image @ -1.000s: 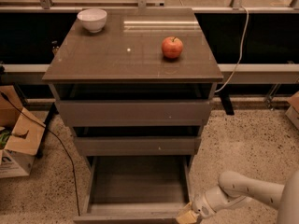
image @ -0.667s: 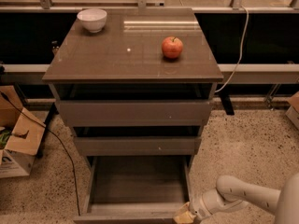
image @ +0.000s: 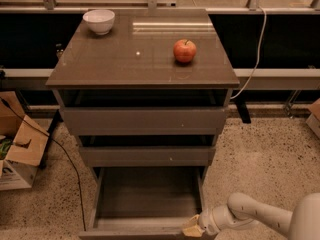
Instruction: Close bottom drawer
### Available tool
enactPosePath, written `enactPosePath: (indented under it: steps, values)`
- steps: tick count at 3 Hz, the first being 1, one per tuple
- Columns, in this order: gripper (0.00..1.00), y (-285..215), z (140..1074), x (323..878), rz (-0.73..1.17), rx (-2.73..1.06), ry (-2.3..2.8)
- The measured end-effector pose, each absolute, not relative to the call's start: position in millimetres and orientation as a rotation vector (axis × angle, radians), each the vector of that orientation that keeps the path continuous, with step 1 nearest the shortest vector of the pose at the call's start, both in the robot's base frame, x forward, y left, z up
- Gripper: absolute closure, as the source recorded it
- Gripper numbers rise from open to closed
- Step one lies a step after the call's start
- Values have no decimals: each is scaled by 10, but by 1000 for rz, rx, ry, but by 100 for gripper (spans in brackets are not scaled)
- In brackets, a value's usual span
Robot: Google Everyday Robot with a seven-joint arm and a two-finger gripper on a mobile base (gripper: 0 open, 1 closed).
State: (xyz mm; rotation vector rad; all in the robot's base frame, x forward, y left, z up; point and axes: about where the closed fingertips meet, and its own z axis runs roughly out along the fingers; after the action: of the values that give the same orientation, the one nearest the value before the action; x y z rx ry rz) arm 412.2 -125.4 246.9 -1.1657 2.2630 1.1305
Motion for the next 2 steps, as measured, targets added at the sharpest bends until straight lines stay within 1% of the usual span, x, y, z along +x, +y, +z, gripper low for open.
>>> enactPosePath:
  steps: [2]
  values:
    - [100,-1286,2095,4196,1136,-1104,2266]
